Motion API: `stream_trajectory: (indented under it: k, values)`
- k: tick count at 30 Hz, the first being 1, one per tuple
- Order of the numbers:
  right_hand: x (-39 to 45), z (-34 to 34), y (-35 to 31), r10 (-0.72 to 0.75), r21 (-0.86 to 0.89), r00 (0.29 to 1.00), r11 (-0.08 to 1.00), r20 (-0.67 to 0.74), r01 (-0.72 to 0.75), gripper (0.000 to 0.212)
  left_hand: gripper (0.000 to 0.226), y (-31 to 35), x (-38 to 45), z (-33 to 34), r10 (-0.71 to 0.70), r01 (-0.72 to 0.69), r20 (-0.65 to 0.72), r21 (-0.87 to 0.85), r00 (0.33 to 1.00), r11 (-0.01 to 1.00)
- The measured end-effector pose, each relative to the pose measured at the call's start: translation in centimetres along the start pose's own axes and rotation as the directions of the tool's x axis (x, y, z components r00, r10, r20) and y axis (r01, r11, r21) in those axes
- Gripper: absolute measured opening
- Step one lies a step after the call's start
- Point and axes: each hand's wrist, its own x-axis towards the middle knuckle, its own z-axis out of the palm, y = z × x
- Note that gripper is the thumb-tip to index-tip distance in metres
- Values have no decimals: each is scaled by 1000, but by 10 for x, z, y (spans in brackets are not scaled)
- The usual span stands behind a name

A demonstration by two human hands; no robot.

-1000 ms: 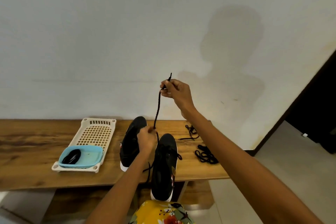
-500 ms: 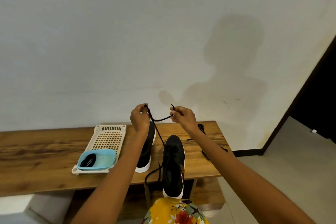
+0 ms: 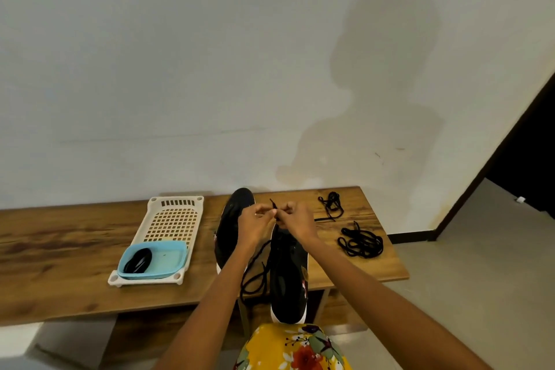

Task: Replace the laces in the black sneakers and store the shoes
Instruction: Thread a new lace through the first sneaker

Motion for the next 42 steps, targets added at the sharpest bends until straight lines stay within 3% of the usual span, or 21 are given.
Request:
stream_trajectory:
  k: [4, 6, 9, 12, 14, 17, 20, 24, 27, 29, 36, 40, 42]
  values:
    - [-2, -1, 24, -44, -55, 993, 997, 108, 50, 13, 13, -11, 1, 15, -15, 15, 8, 14, 1000, 1000]
    - [-4, -3, 39, -13, -89, 997, 996, 71, 19, 16, 12, -15, -1, 22, -22, 23, -30, 44, 999, 999]
    - [-3, -6, 62, 134, -225, 990, 964, -39, -139, 23, 16, -27, -3, 30, -35, 47, -104, 117, 994, 992]
    - [-3, -1, 81, 273, -478, 960, 852, 64, -211, 39, 23, -36, -6, 42, -16, -3, 67, 281, 998, 960]
    - [-5, 7, 85, 314, -527, 946, 820, 84, -225, 43, 25, -40, -8, 50, -20, -52, 185, 376, 983, 925]
    - [-3, 10, 86, 292, -526, 955, 821, 52, -223, 33, 21, -44, -8, 57, -43, -30, 170, 409, 985, 912]
    - [-2, 2, 87, 276, -499, 961, 835, 12, -234, 37, 15, -49, -7, 61, -72, 10, 137, 411, 988, 912]
    - [-10, -9, 102, 242, -477, 970, 855, 24, -202, 13, 11, -52, -8, 66, -75, 28, 107, 384, 991, 923]
    - [-14, -8, 103, 123, -391, 992, 914, 17, -106, 25, 6, -57, -8, 65, -105, 83, 58, 303, 993, 949]
    - [-12, -3, 98, 88, -357, 992, 933, 85, -52, 29, 7, -62, -9, 62, -140, 125, 50, 235, 989, 964]
    - [-16, -7, 96, 147, -330, 927, 944, 346, -26, 60, 7, -56, -9, 58, -132, 105, 96, 248, 987, 963]
    - [-33, 3, 99, 78, -511, 973, 858, 219, 46, 55, 4, -56, -14, 57, -99, 70, 101, 261, 990, 963]
    - [-40, 7, 99, 40, -484, 992, 874, 120, 23, 44, 2, -57, -16, 54, -62, 23, 115, 314, 991, 949]
